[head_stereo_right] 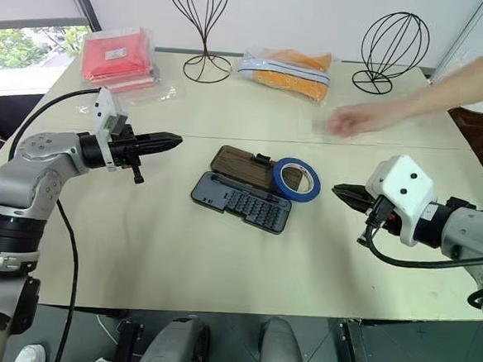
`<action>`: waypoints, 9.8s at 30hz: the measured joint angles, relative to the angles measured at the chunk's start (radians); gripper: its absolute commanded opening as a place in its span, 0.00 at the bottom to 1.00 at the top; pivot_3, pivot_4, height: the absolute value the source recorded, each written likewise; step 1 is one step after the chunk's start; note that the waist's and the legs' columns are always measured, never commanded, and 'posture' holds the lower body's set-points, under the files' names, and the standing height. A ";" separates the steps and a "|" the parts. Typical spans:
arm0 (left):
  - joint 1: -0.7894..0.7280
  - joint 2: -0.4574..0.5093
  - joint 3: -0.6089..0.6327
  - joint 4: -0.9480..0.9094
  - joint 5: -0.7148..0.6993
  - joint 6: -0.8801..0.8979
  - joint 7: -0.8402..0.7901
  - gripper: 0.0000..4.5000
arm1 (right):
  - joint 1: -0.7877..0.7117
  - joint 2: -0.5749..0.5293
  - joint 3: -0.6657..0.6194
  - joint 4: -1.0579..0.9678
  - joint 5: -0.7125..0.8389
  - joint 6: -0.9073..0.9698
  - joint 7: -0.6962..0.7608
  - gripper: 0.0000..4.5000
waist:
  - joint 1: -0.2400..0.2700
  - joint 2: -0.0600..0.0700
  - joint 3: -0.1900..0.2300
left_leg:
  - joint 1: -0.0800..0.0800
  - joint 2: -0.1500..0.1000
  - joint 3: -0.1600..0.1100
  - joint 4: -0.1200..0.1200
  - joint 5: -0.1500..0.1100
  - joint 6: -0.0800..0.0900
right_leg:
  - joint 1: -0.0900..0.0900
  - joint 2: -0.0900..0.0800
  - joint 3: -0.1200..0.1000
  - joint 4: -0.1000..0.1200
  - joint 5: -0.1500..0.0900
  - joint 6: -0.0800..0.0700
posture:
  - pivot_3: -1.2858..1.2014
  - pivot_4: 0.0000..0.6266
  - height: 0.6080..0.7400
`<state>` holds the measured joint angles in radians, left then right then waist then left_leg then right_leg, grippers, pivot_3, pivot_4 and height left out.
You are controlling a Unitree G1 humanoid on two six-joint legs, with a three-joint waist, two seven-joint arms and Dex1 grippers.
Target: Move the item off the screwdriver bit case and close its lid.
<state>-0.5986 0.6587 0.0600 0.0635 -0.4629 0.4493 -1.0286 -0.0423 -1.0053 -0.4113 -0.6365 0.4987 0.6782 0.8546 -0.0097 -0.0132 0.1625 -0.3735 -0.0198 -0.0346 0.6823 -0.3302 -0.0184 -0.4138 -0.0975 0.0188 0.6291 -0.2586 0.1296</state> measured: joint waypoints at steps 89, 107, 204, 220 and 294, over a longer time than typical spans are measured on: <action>0.067 -0.094 0.008 -0.154 -0.009 0.095 0.192 0.00 | -0.630 0.596 0.554 0.423 -0.179 0.632 -0.537 0.80 | -0.009 0.000 0.000 | -0.008 0.000 0.001 0.000 0.004 -0.007 | -0.013 0.000 0.001 0.005 0.000 0.000 | 0.52 0.24 1.00; 0.082 -0.094 0.014 -0.184 -0.026 0.112 0.225 0.00 | -0.633 0.620 0.498 0.466 -0.240 0.545 -0.604 0.10 | -0.008 0.001 0.000 | -0.009 0.000 0.001 0.000 0.004 -0.007 | -0.014 0.000 0.001 0.005 0.000 0.000 | 0.52 0.24 1.00; 0.114 -0.126 0.002 -0.206 -0.007 0.114 0.275 0.00 | -0.644 0.836 0.320 0.569 -0.310 0.643 -0.848 0.01 | -0.034 0.006 -0.001 | -0.012 -0.001 0.000 0.001 0.005 -0.008 | -0.017 0.000 0.001 0.011 0.001 0.001 | 0.52 0.24 1.00; 0.114 -0.125 0.003 -0.206 -0.007 0.114 0.283 0.00 | -0.600 0.958 0.240 0.323 -0.340 0.929 -0.889 0.01 | -0.034 0.006 -0.001 | -0.012 -0.001 0.000 0.001 0.005 -0.008 | -0.020 0.000 0.001 0.016 0.001 0.001 | 0.52 0.24 1.00; 0.160 -0.014 -0.033 -0.278 -0.096 0.180 0.052 0.00 | -0.591 0.700 0.149 0.276 0.767 0.916 -1.655 0.99 | -0.034 0.006 0.000 | -0.013 0.000 0.001 0.000 0.002 -0.003 | -0.021 0.000 0.001 0.016 0.000 0.000 | 0.52 0.24 1.00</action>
<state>-0.4390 0.6451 0.0266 -0.2149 -0.5585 0.6288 -0.9769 -0.6332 -0.3050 -0.2619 -0.3602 1.2661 1.5947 -0.8000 -0.0441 -0.0072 0.1621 -0.3865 -0.0197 -0.0340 0.6825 -0.3285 -0.0211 -0.4344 -0.0976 0.0202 0.6447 -0.2582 0.1299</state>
